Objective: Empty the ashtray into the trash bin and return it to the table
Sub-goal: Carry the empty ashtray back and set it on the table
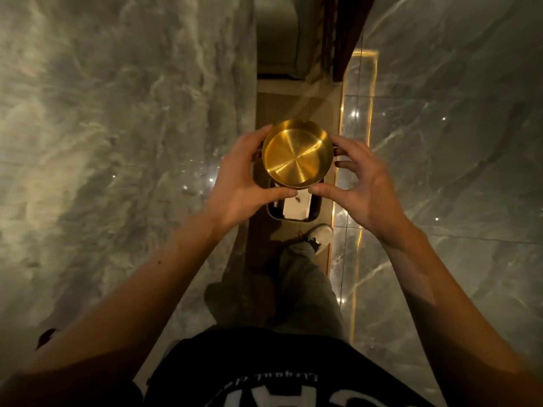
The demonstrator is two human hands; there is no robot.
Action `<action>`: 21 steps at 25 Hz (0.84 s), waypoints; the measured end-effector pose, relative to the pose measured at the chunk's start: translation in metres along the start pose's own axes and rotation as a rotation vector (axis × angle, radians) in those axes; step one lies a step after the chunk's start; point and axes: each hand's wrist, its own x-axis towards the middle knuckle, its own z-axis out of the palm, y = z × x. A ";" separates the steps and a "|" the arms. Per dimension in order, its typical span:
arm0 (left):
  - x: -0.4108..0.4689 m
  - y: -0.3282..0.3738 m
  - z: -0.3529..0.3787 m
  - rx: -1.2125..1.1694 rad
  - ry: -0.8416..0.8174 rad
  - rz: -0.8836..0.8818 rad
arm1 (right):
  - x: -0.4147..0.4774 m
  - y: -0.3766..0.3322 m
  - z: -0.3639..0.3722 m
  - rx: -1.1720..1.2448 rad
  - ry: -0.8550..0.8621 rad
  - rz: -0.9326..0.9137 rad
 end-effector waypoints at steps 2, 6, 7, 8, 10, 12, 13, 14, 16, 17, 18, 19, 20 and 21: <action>-0.011 -0.008 -0.026 -0.028 0.040 0.044 | 0.005 -0.021 0.021 -0.057 -0.010 -0.060; -0.036 -0.033 -0.090 -0.044 0.100 0.085 | 0.010 -0.075 0.078 -0.102 -0.012 -0.075; -0.043 -0.041 -0.107 -0.056 0.107 0.091 | 0.010 -0.089 0.094 -0.102 0.001 -0.074; -0.051 -0.050 -0.129 -0.084 0.112 0.096 | 0.011 -0.104 0.114 -0.102 0.016 -0.080; -0.065 -0.070 -0.167 -0.105 0.118 0.099 | 0.011 -0.130 0.151 -0.092 0.030 -0.093; -0.079 -0.091 -0.204 -0.098 0.133 0.115 | 0.011 -0.153 0.188 -0.085 0.043 -0.107; -0.087 -0.099 -0.224 -0.095 0.142 0.117 | 0.011 -0.164 0.207 -0.084 0.049 -0.114; -0.094 -0.107 -0.240 -0.095 0.150 0.113 | 0.012 -0.174 0.223 -0.081 0.047 -0.122; -0.105 -0.118 -0.265 -0.111 0.164 0.106 | 0.014 -0.192 0.250 -0.066 0.036 -0.131; -0.110 -0.122 -0.274 -0.117 0.173 0.106 | 0.014 -0.198 0.260 -0.062 0.032 -0.131; -0.116 -0.126 -0.282 -0.121 0.182 0.103 | 0.014 -0.204 0.270 -0.057 0.027 -0.131; -0.121 -0.129 -0.288 -0.123 0.193 0.097 | 0.014 -0.209 0.277 -0.054 0.019 -0.133; -0.126 -0.132 -0.294 -0.124 0.207 0.085 | 0.014 -0.214 0.283 -0.060 0.004 -0.145; -0.131 -0.134 -0.299 -0.123 0.224 0.067 | 0.016 -0.217 0.288 -0.077 -0.012 -0.166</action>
